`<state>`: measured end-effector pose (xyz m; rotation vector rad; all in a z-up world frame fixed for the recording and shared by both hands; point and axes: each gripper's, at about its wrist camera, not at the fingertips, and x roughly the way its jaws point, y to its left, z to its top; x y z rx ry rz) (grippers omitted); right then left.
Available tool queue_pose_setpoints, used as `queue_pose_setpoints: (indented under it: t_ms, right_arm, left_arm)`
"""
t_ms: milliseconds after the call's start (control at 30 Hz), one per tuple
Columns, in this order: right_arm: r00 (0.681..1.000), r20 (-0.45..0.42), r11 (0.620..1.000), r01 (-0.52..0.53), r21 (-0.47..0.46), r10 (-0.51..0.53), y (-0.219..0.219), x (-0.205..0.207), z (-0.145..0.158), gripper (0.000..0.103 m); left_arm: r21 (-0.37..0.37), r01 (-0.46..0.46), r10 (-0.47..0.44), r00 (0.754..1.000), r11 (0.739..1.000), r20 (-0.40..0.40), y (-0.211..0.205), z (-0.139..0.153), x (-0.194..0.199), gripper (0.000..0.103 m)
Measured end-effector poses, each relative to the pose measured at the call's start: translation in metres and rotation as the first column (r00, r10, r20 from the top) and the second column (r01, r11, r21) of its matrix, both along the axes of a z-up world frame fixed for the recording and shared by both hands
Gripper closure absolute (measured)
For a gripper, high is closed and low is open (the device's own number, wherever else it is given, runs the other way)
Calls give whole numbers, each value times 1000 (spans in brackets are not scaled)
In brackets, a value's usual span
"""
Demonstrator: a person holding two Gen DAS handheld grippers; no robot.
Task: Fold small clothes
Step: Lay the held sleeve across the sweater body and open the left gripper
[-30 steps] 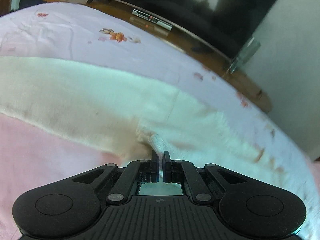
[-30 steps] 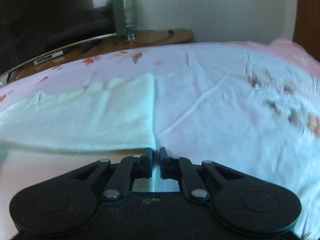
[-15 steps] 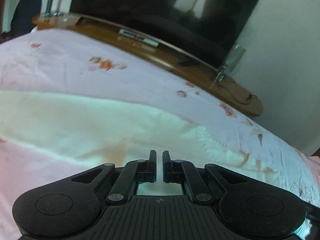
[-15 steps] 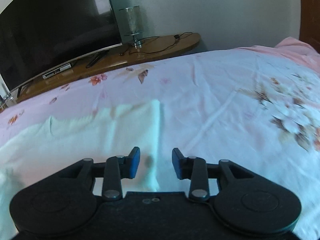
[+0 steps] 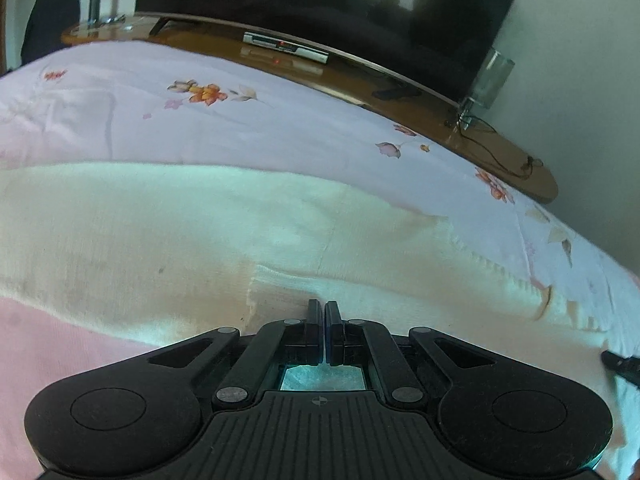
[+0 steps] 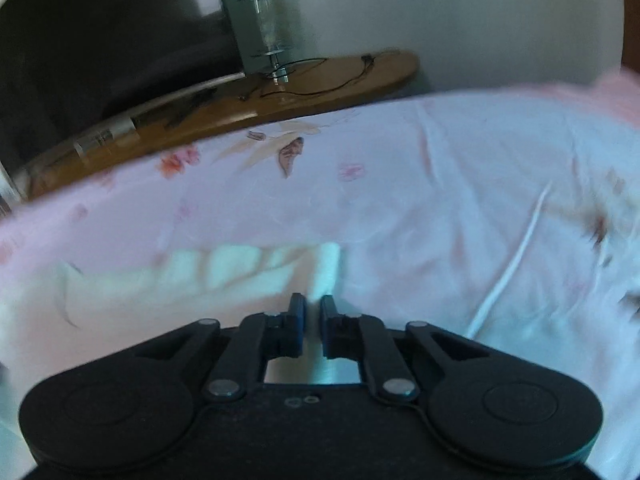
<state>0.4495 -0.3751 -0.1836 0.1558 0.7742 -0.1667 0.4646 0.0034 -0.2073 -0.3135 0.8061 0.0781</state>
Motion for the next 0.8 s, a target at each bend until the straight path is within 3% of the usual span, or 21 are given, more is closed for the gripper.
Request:
queue_pose_setpoints:
  t_ms: [133, 200, 233, 267, 300, 333, 400, 433, 533, 567, 633, 733, 800]
  right_arm:
    - [999, -9, 998, 35, -57, -35, 5, -3, 7, 95]
    - [999, -2, 998, 55, -26, -55, 3, -8, 12, 89]
    - [999, 10, 999, 40, 7, -40, 1, -10, 14, 72]
    - [999, 18, 999, 32, 34, -33, 0, -9, 14, 42]
    - [999, 27, 998, 41, 55, -42, -3, -7, 15, 28]
    - [997, 44, 995, 52, 84, -56, -6, -4, 16, 27]
    - [998, 23, 992, 57, 111, -60, -8, 7, 11, 53]
    - [998, -12, 992, 58, 115, -57, -8, 15, 5, 74]
    - [1000, -3, 999, 12, 53, -12, 2, 15, 4, 84]
    - [1000, 5, 1000, 0, 10, 0, 5, 13, 5, 95]
    - [999, 5, 998, 48, -37, -48, -3, 12, 1, 95]
    - [998, 7, 998, 61, -22, -60, -8, 12, 1, 95]
    - [998, 6, 998, 62, -32, -62, -3, 8, 8, 84]
  left_arm:
    - [17, 15, -14, 999, 1000, -42, -2, 12, 0, 100]
    - [-8, 24, -24, 999, 1000, -38, 0, 19, -8, 100]
    - [-6, 31, -32, 999, 999, -37, 0, 21, -11, 100]
    - [4, 38, -38, 999, 999, -35, 1, 22, -13, 99]
    - [13, 38, -38, 999, 999, -34, 2, 22, -14, 100]
    - [20, 36, -36, 999, 999, -33, 3, 20, -14, 100]
    - [25, 32, -31, 999, 999, -32, 5, 16, -13, 100]
    - [22, 28, -27, 999, 999, -29, 6, 13, -12, 100]
    - [31, 18, -17, 1000, 999, -14, 5, 8, -11, 100]
    - [36, 17, -16, 1000, 999, -12, 3, 7, -10, 100]
    - [35, 7, -6, 1000, 999, -11, 1, 6, -7, 100]
    - [12, -2, 3, 1000, 1000, -28, 3, 9, -6, 100]
    - [-26, 7, -8, 999, 1000, -42, 8, 15, -12, 100]
